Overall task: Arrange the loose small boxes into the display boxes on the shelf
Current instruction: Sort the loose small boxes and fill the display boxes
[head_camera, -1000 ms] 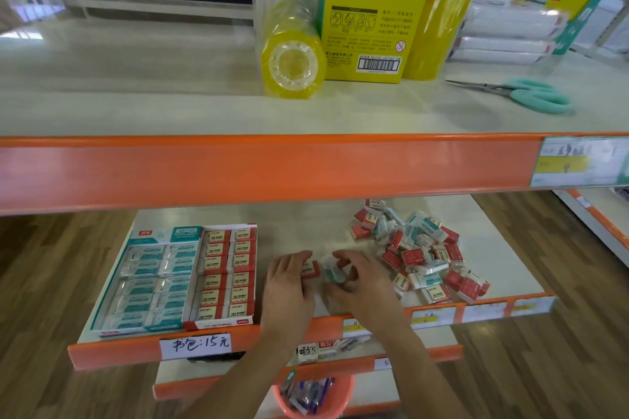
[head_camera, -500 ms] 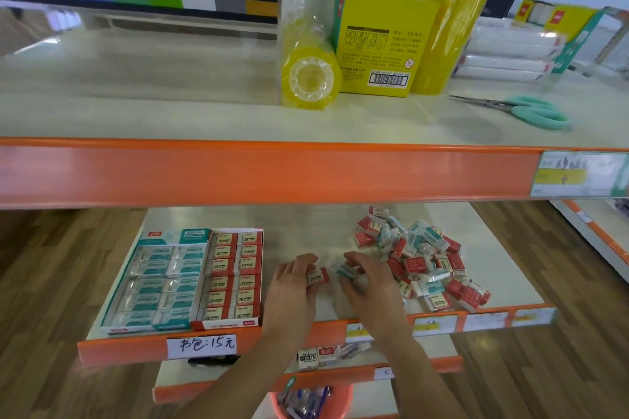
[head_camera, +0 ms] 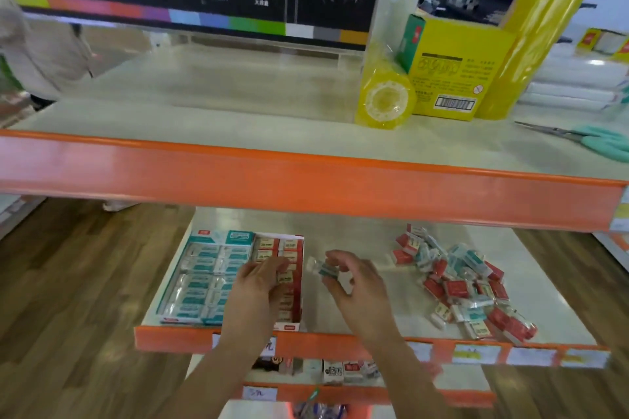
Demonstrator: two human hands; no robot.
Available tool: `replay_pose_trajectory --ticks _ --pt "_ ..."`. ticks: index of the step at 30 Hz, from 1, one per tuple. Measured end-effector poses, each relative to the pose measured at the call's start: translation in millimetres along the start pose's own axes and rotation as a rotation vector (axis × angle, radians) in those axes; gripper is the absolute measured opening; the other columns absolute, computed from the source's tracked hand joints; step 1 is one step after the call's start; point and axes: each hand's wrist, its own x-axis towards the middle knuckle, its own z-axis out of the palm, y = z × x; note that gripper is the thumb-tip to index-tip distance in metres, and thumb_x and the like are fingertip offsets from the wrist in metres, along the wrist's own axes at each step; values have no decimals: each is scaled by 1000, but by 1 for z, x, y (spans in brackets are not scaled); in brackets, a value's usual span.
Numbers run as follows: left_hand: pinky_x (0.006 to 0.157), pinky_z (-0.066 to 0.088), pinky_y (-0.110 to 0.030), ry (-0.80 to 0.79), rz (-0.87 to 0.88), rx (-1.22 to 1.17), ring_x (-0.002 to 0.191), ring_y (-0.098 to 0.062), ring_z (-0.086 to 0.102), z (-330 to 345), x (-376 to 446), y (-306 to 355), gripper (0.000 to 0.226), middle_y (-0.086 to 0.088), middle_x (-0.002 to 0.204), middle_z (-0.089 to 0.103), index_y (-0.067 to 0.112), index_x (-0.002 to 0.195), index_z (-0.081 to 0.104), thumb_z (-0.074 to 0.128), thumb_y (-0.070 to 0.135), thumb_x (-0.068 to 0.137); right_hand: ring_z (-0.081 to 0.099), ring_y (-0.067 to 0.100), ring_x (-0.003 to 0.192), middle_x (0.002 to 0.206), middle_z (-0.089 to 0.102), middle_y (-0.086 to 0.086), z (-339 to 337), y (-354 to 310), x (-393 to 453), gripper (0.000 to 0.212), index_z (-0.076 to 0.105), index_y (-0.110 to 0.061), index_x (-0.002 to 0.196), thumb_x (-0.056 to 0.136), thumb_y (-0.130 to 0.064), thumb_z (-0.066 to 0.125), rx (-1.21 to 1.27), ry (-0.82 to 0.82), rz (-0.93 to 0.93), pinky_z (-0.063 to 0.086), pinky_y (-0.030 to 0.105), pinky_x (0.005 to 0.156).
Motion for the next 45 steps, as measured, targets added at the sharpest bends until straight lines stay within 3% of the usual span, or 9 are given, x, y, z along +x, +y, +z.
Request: replay_pose_trajectory --ticks 4,10,15,20,25,28,31,39,45 --pt "75 50 -26 -66 -22 59 89 -18 62 0 0 -8 47 -1 106 58 30 121 58 67 8 80 51 -1 100 106 60 -22 14 -15 6 36 59 -35 121 87 -32 69 17 -30 22 43 18 79" --pt "72 55 -36 -100 -23 -25 85 -16 63 1 3 -5 47 3 124 51 25 125 50 61 6 83 48 -5 96 104 60 -24 21 -24 11 36 60 -35 119 85 -32 72 -18 -47 29 35 4 73" --pt "66 55 -33 -55 0 -46 79 -11 62 -10 -1 -9 39 5 117 53 25 121 50 55 6 87 49 -3 98 102 58 -26 26 -32 17 35 60 -35 118 85 -31 72 -39 -60 13 34 3 76" --pt "71 52 -28 47 25 30 95 -11 57 -34 -5 -29 28 10 114 55 22 110 61 57 6 87 49 -5 98 104 55 -22 42 -54 22 33 60 -39 116 85 -33 70 -69 -157 -26 36 8 81" --pt "80 49 -25 62 -194 150 104 -11 51 -57 -11 -59 24 6 119 56 24 111 62 56 14 89 52 -3 91 104 62 -19 75 -87 24 24 64 -36 109 85 -36 70 -115 -279 -127 41 13 77" --pt "77 46 -18 63 -255 187 99 -5 46 -62 -17 -67 23 10 118 56 28 112 62 56 30 90 51 3 95 103 64 -18 91 -100 26 18 67 -33 103 85 -34 70 -193 -303 -192 47 25 84" --pt "72 39 -13 88 -281 190 94 0 42 -61 -17 -67 24 12 114 57 30 112 62 58 35 89 49 5 98 105 66 -18 101 -105 27 19 68 -33 102 83 -33 72 -257 -315 -214 45 26 86" --pt "85 42 -20 92 -262 222 108 -8 45 -55 -16 -77 30 9 121 57 25 118 60 58 33 90 49 13 104 112 65 -15 107 -105 31 17 71 -30 100 83 -30 71 -382 -326 -271 46 32 90" --pt "95 44 -30 109 -164 216 115 -15 46 -49 -10 -65 33 3 125 55 20 123 58 56 24 91 45 -1 105 114 57 -20 88 -84 26 15 68 -33 104 90 -30 62 -202 -210 -187 36 16 87"
